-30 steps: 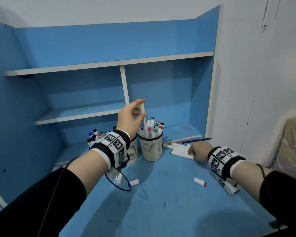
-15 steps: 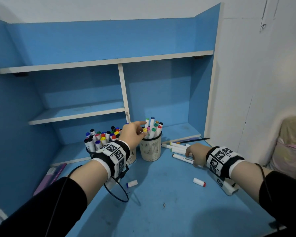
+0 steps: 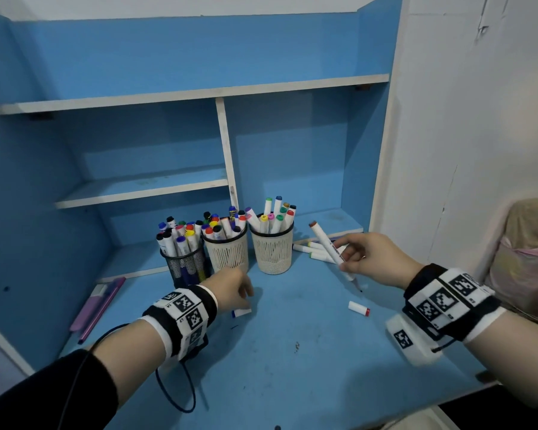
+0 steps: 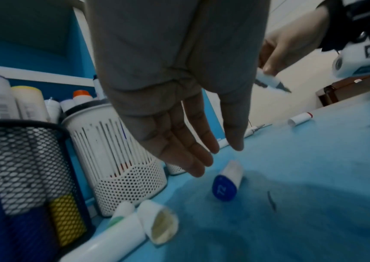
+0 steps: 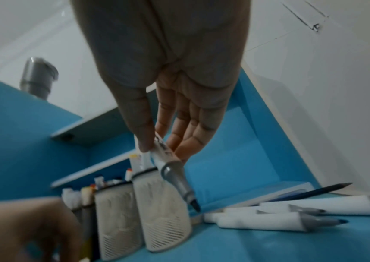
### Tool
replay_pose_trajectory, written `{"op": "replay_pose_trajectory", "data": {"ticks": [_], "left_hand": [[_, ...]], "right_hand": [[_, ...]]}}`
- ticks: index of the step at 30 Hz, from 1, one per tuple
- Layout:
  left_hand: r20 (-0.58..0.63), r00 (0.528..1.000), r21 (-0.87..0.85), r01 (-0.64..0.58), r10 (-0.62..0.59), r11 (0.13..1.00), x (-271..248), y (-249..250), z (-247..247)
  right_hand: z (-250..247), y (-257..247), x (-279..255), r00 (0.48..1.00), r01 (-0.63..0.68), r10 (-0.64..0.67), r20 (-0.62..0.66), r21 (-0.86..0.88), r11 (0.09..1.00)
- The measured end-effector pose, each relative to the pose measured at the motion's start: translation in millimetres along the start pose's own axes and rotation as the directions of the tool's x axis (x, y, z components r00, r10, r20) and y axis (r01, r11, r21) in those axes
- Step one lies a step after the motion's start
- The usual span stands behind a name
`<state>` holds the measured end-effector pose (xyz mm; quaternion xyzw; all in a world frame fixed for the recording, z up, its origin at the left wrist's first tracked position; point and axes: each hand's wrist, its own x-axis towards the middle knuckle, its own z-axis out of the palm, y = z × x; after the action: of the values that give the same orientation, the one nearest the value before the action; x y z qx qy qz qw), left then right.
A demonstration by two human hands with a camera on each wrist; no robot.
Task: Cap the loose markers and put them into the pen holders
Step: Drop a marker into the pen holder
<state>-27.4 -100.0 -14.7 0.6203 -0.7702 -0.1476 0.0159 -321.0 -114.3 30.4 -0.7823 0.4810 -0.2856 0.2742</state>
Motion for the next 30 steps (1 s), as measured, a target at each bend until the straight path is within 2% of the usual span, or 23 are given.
{"op": "replay_pose_trajectory", "data": {"ticks": [5, 12, 14, 19, 30], "left_hand": [[0.017, 0.999, 0.083, 0.036, -0.038, 0.996, 5.2, -6.2, 2.5], [-0.16, 0.974, 0.053, 0.171, -0.161, 0.984, -5.2, -42.1, -7.0], [-0.151, 0.968, 0.062, 0.21, -0.199, 0.976, -11.1, -55.3, -8.3], [-0.041, 0.969, 0.033, 0.245, -0.244, 0.969, -24.8, -72.2, -5.4], [-0.055, 0.964, -0.037, 0.257, -0.259, 0.966, -24.5, -65.1, 2.5]], "right_hand": [[0.1, -17.1, -17.9, 0.999, 0.001, 0.006, -0.037, 0.184, 0.983], [3.6, -22.7, -33.2, 0.999, -0.003, 0.018, -0.047, 0.306, 0.952], [6.1, -22.7, -35.6, 0.999, -0.013, 0.029, -0.044, 0.335, 0.942], [16.1, -25.9, -39.2, 0.998, -0.034, 0.052, -0.036, 0.386, 0.922], [26.8, -33.2, -48.5, 0.997, -0.063, 0.078, -0.013, 0.458, 0.887]]}}
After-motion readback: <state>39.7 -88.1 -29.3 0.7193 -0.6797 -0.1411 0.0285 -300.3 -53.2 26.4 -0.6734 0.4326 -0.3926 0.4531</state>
